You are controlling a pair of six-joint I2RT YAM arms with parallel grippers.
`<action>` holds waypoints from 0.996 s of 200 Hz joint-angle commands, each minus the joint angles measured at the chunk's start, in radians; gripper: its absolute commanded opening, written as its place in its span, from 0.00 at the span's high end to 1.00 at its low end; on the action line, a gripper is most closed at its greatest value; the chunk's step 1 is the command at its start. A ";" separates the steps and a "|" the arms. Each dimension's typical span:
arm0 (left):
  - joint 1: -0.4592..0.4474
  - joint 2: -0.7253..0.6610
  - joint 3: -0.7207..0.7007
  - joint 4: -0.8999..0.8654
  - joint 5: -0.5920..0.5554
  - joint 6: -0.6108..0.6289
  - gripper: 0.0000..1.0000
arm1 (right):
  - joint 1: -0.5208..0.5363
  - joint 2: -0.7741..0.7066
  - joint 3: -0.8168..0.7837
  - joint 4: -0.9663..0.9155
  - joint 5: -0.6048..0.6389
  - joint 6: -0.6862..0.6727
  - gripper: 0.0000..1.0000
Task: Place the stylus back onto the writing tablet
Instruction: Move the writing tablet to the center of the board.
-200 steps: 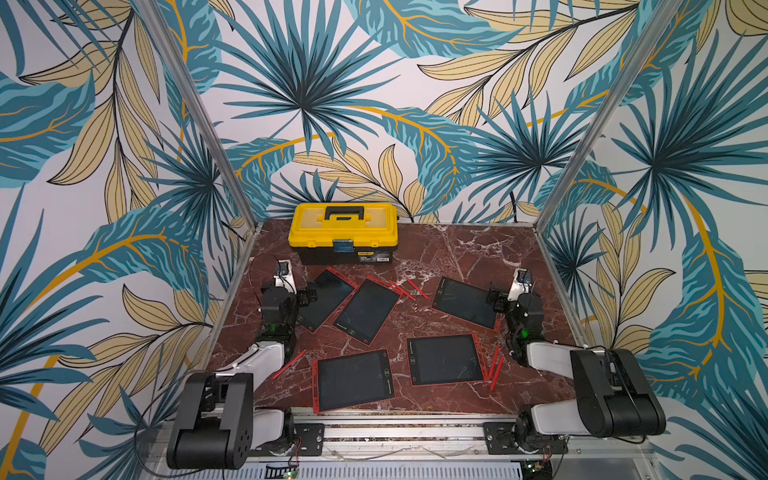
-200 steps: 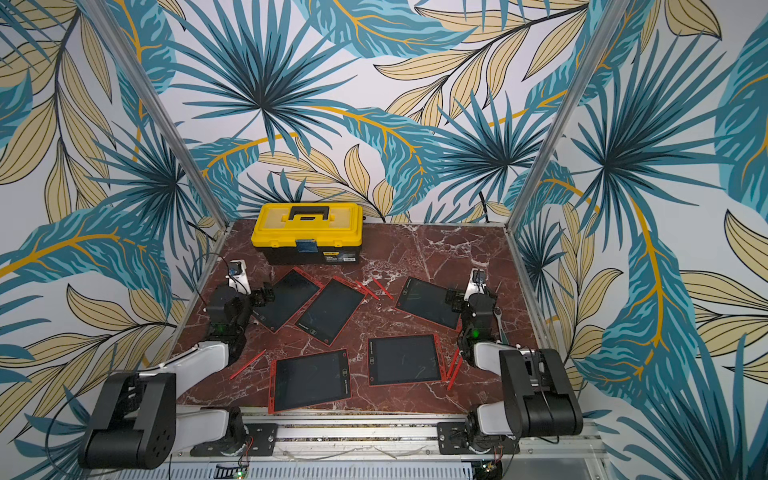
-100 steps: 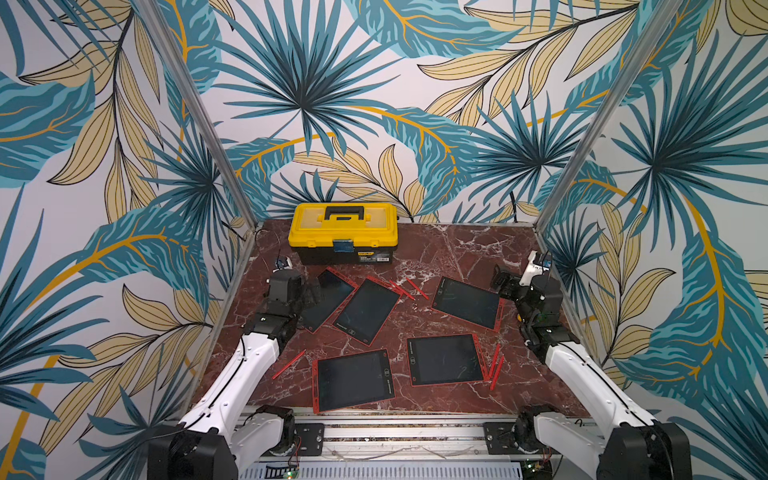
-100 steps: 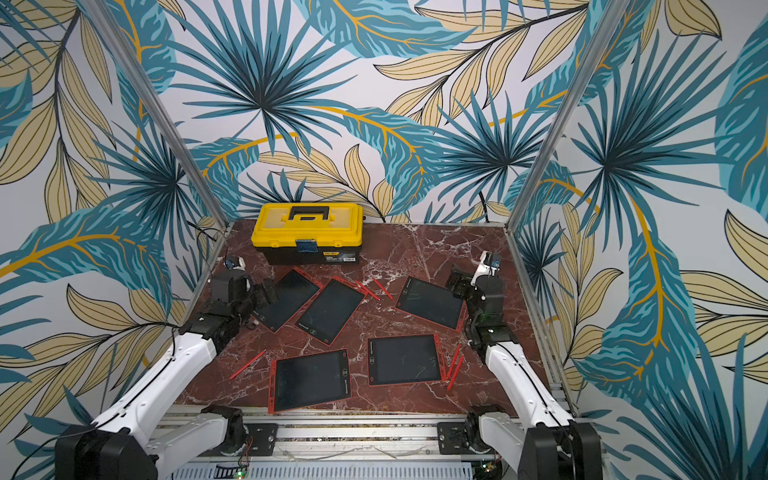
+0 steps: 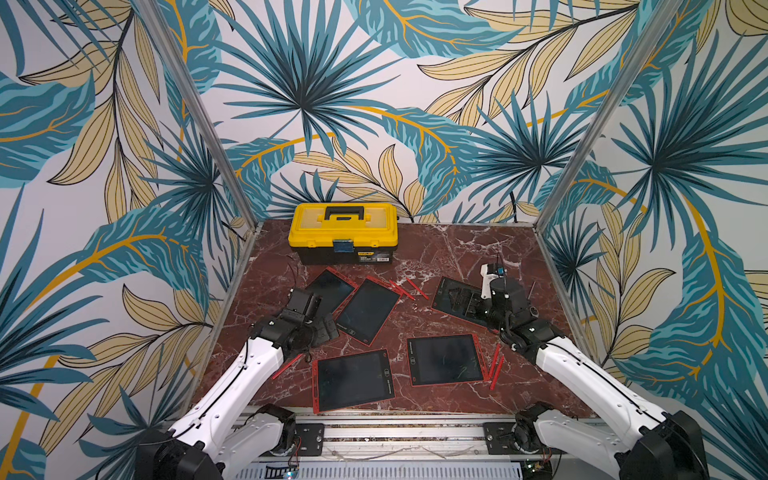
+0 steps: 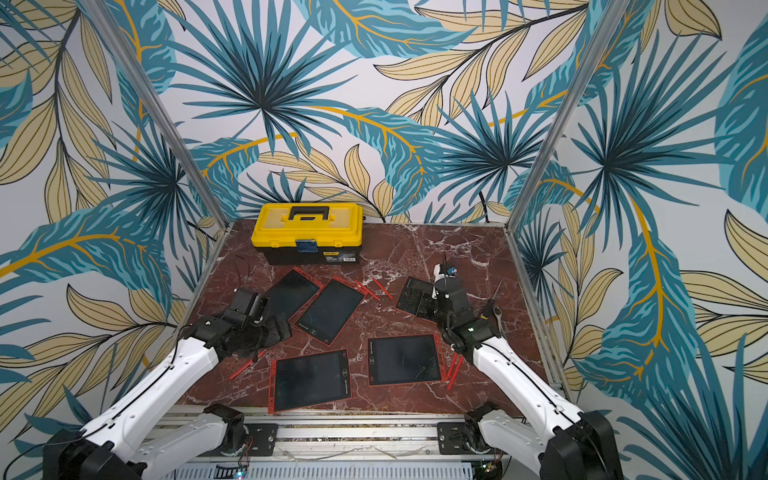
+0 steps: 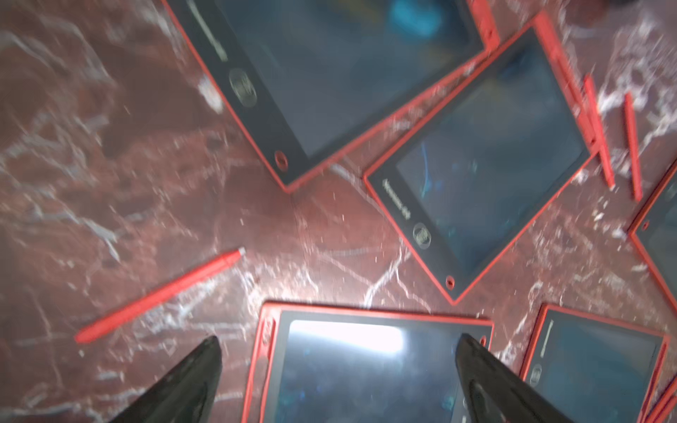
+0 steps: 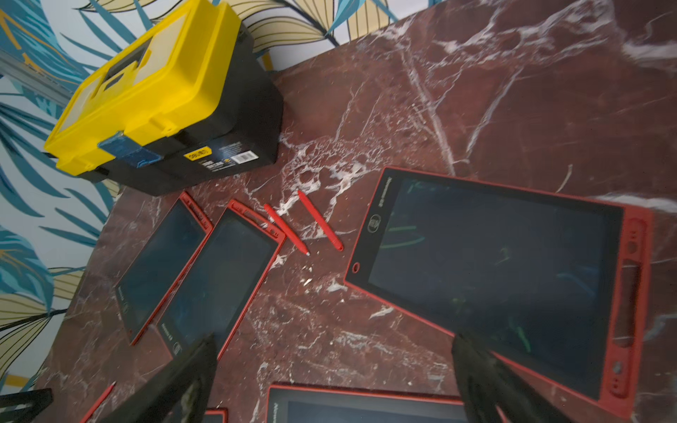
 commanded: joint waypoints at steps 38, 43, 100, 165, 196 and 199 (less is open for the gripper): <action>-0.112 -0.005 -0.087 -0.074 0.045 -0.197 0.01 | 0.071 0.003 -0.009 -0.070 -0.088 0.047 0.00; -0.118 0.000 -0.090 -0.075 0.046 -0.201 0.01 | 0.072 0.002 -0.012 -0.070 -0.095 0.048 0.00; -0.134 0.084 -0.097 -0.068 0.078 -0.192 0.06 | 0.083 0.001 -0.044 -0.058 -0.128 0.062 0.01; -0.136 0.182 -0.108 -0.023 0.111 -0.147 0.08 | 0.090 -0.005 -0.062 -0.012 -0.141 0.067 0.01; -0.136 0.209 -0.120 0.009 0.125 -0.143 0.09 | 0.093 -0.014 -0.070 -0.014 -0.136 0.071 0.00; -0.136 0.210 -0.121 0.011 0.124 -0.143 0.09 | 0.094 -0.015 -0.071 -0.014 -0.134 0.071 0.00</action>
